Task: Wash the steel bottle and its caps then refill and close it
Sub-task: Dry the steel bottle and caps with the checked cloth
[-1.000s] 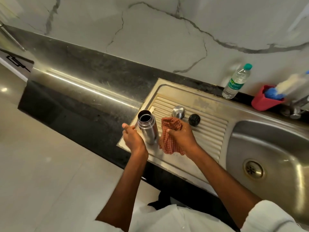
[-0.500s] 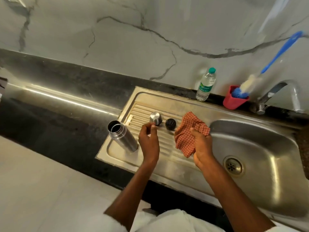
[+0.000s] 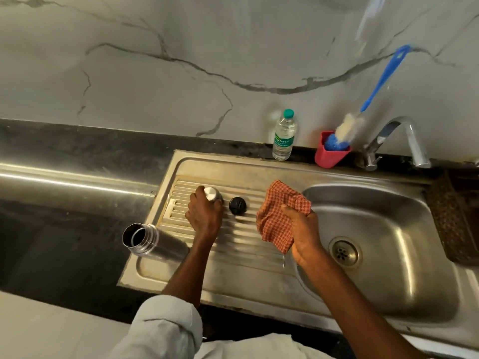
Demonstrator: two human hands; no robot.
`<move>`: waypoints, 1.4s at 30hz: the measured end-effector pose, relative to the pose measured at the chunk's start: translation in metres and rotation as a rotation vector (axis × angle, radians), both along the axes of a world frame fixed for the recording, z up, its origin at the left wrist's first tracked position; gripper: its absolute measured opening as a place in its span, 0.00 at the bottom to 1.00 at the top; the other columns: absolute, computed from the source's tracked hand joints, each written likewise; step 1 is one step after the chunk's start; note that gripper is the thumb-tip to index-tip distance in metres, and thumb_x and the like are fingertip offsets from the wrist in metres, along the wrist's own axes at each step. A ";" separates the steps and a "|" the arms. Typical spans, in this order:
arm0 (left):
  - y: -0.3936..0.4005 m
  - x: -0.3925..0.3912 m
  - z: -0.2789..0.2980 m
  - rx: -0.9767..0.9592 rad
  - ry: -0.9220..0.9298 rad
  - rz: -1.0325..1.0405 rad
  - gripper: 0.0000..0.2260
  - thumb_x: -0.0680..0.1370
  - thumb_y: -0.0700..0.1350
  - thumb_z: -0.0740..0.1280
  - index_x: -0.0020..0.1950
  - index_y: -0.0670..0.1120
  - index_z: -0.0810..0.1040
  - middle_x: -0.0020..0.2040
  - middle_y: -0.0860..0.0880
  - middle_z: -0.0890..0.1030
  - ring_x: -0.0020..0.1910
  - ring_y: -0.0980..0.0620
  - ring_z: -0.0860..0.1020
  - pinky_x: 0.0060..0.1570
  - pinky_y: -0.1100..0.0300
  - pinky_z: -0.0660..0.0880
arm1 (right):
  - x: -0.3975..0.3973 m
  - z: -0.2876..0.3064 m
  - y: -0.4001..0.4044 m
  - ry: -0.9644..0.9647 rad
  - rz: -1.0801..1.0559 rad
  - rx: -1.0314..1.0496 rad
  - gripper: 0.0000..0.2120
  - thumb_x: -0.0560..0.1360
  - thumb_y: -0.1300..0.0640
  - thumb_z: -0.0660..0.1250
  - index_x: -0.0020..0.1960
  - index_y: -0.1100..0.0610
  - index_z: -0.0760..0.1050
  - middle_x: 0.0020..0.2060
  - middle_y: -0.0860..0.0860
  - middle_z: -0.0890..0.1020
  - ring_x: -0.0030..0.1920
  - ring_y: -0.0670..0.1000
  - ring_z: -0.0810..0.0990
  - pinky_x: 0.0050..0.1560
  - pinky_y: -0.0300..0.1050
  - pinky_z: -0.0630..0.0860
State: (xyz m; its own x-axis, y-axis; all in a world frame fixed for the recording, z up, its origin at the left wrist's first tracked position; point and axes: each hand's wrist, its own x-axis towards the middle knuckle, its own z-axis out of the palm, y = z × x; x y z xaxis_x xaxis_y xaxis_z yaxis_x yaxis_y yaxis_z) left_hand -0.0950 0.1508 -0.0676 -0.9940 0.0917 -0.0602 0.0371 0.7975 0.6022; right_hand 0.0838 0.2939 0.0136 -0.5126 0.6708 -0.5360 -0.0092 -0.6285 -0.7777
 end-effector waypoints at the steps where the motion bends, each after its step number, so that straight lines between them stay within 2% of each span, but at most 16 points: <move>1: -0.001 0.002 0.004 0.054 0.028 0.025 0.24 0.76 0.53 0.76 0.69 0.50 0.72 0.63 0.46 0.77 0.60 0.41 0.79 0.62 0.39 0.75 | 0.003 0.000 0.001 0.002 -0.003 0.005 0.10 0.78 0.69 0.67 0.53 0.58 0.82 0.42 0.52 0.87 0.40 0.50 0.87 0.37 0.45 0.83; 3: 0.002 0.011 0.023 0.228 0.078 0.069 0.27 0.76 0.52 0.77 0.71 0.49 0.72 0.64 0.46 0.75 0.59 0.45 0.79 0.61 0.45 0.78 | 0.009 0.001 0.005 0.009 -0.011 0.022 0.10 0.78 0.70 0.67 0.53 0.58 0.82 0.42 0.52 0.87 0.40 0.50 0.87 0.37 0.44 0.83; 6: 0.017 0.034 0.063 0.575 0.072 0.022 0.27 0.76 0.50 0.79 0.72 0.50 0.73 0.64 0.47 0.72 0.57 0.54 0.79 0.52 0.66 0.79 | 0.018 0.006 0.013 0.005 -0.042 0.075 0.10 0.78 0.69 0.67 0.51 0.56 0.82 0.41 0.50 0.88 0.43 0.52 0.86 0.40 0.46 0.83; 8: 0.030 0.057 0.088 0.765 0.034 -0.067 0.27 0.75 0.48 0.80 0.72 0.52 0.74 0.65 0.47 0.71 0.59 0.54 0.79 0.53 0.65 0.81 | 0.026 0.012 0.017 0.003 -0.097 0.136 0.11 0.78 0.68 0.68 0.50 0.53 0.83 0.41 0.48 0.88 0.45 0.52 0.86 0.45 0.49 0.82; 12: 0.055 0.121 0.091 0.716 0.055 -0.253 0.28 0.73 0.43 0.81 0.71 0.52 0.76 0.65 0.47 0.71 0.59 0.52 0.79 0.54 0.62 0.82 | 0.048 0.041 0.035 0.077 -0.241 0.275 0.13 0.78 0.69 0.67 0.51 0.52 0.82 0.39 0.44 0.88 0.42 0.45 0.87 0.43 0.44 0.83; 17: 0.086 0.172 0.083 0.809 -0.185 -0.314 0.26 0.71 0.40 0.82 0.65 0.55 0.80 0.63 0.49 0.77 0.57 0.52 0.82 0.54 0.65 0.81 | 0.083 0.059 0.067 0.108 -0.247 0.374 0.12 0.78 0.69 0.68 0.48 0.54 0.84 0.40 0.48 0.88 0.46 0.53 0.86 0.51 0.52 0.82; 19: 0.101 0.181 0.086 0.970 -0.409 -0.234 0.23 0.72 0.36 0.80 0.64 0.52 0.83 0.61 0.46 0.84 0.58 0.49 0.85 0.55 0.58 0.82 | 0.099 0.061 0.074 0.083 -0.240 0.377 0.12 0.78 0.70 0.67 0.49 0.55 0.84 0.39 0.48 0.88 0.43 0.50 0.86 0.46 0.46 0.83; 21: 0.112 0.191 0.089 1.227 -0.754 -0.142 0.23 0.75 0.35 0.77 0.69 0.46 0.80 0.65 0.39 0.83 0.59 0.44 0.85 0.54 0.54 0.83 | 0.114 0.063 0.078 0.081 -0.230 0.339 0.12 0.79 0.69 0.67 0.49 0.54 0.83 0.38 0.47 0.87 0.39 0.45 0.86 0.41 0.41 0.82; 23: 0.120 0.202 0.089 1.452 -1.020 -0.131 0.27 0.77 0.38 0.76 0.75 0.42 0.73 0.71 0.36 0.79 0.62 0.43 0.83 0.58 0.51 0.83 | 0.127 0.064 0.082 0.095 -0.229 0.270 0.10 0.80 0.67 0.66 0.50 0.54 0.82 0.42 0.50 0.87 0.40 0.46 0.86 0.42 0.43 0.84; 25: 0.125 0.210 0.090 1.541 -1.125 -0.173 0.33 0.73 0.40 0.80 0.76 0.45 0.71 0.72 0.36 0.78 0.66 0.40 0.82 0.61 0.46 0.82 | 0.138 0.065 0.088 0.106 -0.241 0.191 0.10 0.80 0.66 0.65 0.52 0.55 0.82 0.46 0.54 0.87 0.44 0.51 0.87 0.45 0.48 0.85; 28: 0.135 0.223 0.105 1.370 -1.019 -0.202 0.33 0.68 0.40 0.82 0.71 0.49 0.76 0.72 0.37 0.78 0.60 0.42 0.83 0.55 0.48 0.83 | 0.155 0.066 0.103 0.102 -0.269 0.191 0.09 0.79 0.65 0.67 0.50 0.53 0.83 0.49 0.57 0.87 0.51 0.60 0.86 0.56 0.61 0.83; 30: 0.139 0.228 0.114 1.291 -0.831 -0.194 0.30 0.69 0.39 0.82 0.68 0.53 0.78 0.69 0.39 0.81 0.57 0.44 0.84 0.52 0.50 0.81 | 0.167 0.067 0.112 0.088 -0.294 0.250 0.10 0.78 0.65 0.68 0.46 0.52 0.84 0.46 0.55 0.88 0.51 0.59 0.86 0.57 0.61 0.82; 33: 0.147 0.238 0.130 1.181 -0.467 -0.299 0.29 0.71 0.38 0.82 0.69 0.53 0.78 0.61 0.51 0.86 0.60 0.48 0.85 0.59 0.52 0.82 | 0.186 0.069 0.122 0.096 -0.330 0.307 0.13 0.78 0.67 0.68 0.45 0.51 0.82 0.40 0.48 0.86 0.41 0.47 0.86 0.46 0.48 0.83; 36: 0.158 0.247 0.116 0.769 -0.144 -0.421 0.27 0.72 0.45 0.82 0.67 0.61 0.78 0.57 0.63 0.85 0.56 0.59 0.84 0.56 0.58 0.83 | 0.198 0.068 0.128 0.092 -0.369 0.326 0.14 0.79 0.69 0.66 0.46 0.51 0.81 0.38 0.44 0.85 0.37 0.40 0.84 0.40 0.38 0.81; 38: 0.164 0.258 0.103 0.537 -0.130 -0.444 0.25 0.70 0.52 0.83 0.64 0.62 0.80 0.56 0.61 0.85 0.55 0.57 0.84 0.56 0.50 0.83 | 0.203 0.065 0.128 0.079 -0.375 0.350 0.15 0.78 0.70 0.65 0.45 0.51 0.81 0.36 0.43 0.86 0.38 0.39 0.85 0.39 0.36 0.80; 42: 0.180 0.270 0.105 0.552 -0.118 -0.435 0.22 0.72 0.50 0.82 0.64 0.57 0.80 0.57 0.57 0.84 0.56 0.55 0.84 0.56 0.54 0.82 | 0.214 0.065 0.128 0.037 -0.348 0.381 0.15 0.78 0.68 0.67 0.45 0.48 0.81 0.37 0.41 0.86 0.40 0.38 0.85 0.41 0.33 0.80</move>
